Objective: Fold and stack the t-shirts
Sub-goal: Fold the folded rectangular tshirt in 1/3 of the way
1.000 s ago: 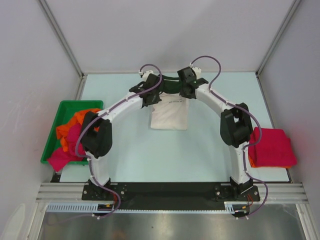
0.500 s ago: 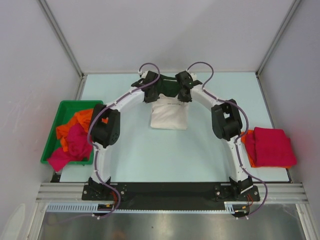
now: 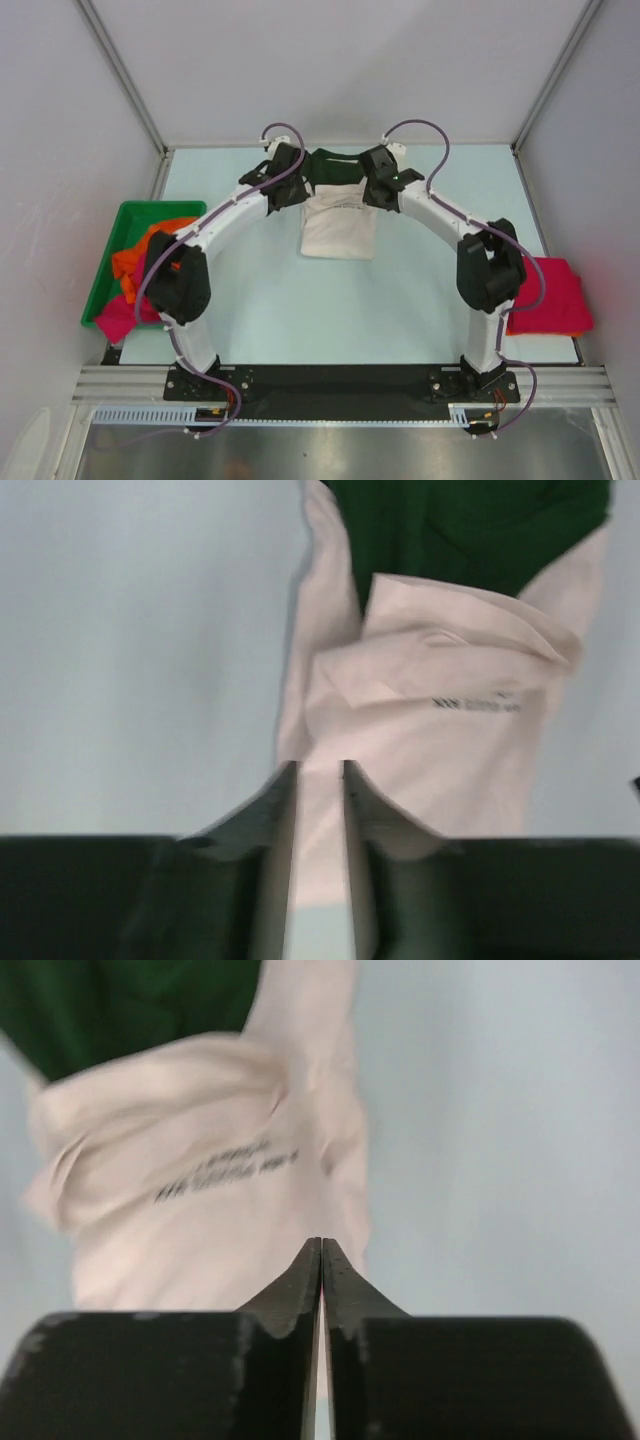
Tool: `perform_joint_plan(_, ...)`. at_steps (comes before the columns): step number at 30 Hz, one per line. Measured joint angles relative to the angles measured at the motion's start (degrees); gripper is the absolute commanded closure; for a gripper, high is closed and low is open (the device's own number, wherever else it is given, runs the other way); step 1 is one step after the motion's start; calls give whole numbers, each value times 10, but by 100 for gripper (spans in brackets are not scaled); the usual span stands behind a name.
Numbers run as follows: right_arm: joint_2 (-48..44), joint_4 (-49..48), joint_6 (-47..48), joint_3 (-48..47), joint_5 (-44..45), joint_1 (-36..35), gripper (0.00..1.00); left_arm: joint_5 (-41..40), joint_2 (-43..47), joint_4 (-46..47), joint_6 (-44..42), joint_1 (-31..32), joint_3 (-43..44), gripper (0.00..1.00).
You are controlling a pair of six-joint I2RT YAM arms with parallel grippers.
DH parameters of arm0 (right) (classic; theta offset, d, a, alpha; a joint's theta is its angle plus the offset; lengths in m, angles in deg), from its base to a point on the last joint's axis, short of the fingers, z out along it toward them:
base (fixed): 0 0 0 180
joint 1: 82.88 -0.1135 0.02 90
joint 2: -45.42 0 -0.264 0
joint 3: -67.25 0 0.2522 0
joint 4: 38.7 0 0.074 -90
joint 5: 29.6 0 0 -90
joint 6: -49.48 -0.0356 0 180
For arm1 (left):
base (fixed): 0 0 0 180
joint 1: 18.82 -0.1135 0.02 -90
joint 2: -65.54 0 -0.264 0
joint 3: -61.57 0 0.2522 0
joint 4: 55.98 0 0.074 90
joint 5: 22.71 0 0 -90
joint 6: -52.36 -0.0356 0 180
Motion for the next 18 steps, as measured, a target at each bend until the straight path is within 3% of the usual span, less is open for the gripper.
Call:
perform_joint_plan(3, -54, -22, -11, 54, -5, -44, 100, 12, 45, 27, 4, 26, -56, 100)
perform_joint_plan(8, -39, -41, -32, 110, -25, -97, 100, 43, 35, 49, 5, 59, -114, 100)
perform_joint_plan(18, 17, -49, -63, 148, -43, -87, 100, 85, -59, 71, 5, 59, -128, 100)
